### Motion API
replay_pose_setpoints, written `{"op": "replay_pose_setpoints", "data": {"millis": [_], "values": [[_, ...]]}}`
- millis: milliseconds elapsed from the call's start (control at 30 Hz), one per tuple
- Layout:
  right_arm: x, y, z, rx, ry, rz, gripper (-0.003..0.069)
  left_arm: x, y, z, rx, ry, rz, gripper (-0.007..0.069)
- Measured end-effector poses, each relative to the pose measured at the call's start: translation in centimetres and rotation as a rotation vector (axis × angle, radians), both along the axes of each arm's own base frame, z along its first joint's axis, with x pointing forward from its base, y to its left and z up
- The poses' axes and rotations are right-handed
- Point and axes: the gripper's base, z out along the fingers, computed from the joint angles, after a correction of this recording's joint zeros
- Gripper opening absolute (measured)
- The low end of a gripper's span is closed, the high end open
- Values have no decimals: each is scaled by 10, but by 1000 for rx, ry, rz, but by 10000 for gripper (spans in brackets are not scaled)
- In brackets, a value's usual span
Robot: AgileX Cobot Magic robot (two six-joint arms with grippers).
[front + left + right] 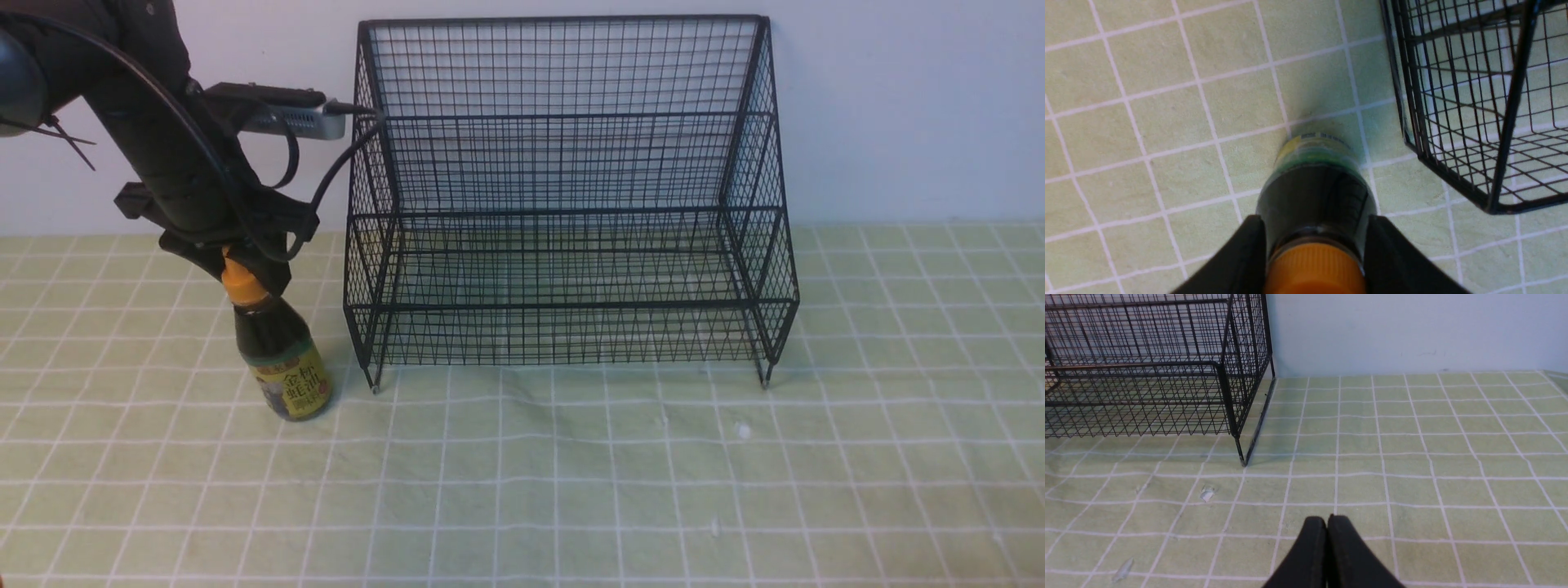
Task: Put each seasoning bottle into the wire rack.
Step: Use the left arm to grab the condiment bottle closest to it, then use the left arm to put the condiment bottle back on the shelf
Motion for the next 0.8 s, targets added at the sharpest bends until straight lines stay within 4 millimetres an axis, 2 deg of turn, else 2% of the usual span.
{"op": "replay_pose_setpoints", "data": {"millis": [300,433,533,567,633,667,733,767,800], "values": [[0,0,0,0,0,0,-14,-2,1,6,-4,-9,50,277],[0,0,0,0,0,0,-14,-13,3,30,1,-65,69,277],[0,0,0,0,0,0,-14,-27,5,60,-2,-140,84,277],[0,0,0,0,0,0,-14,-28,5,62,-3,-143,86,277],[0,0,0,0,0,0,-14,-42,6,85,-15,-196,102,277],[0,0,0,0,0,0,-14,-43,6,85,-16,-194,104,277],[0,0,0,0,0,0,-14,-54,6,109,-32,-252,123,277],[0,0,0,0,0,0,-14,-55,6,111,-34,-258,123,277],[0,0,0,0,0,0,-14,-63,6,129,-52,-306,132,277]]}}
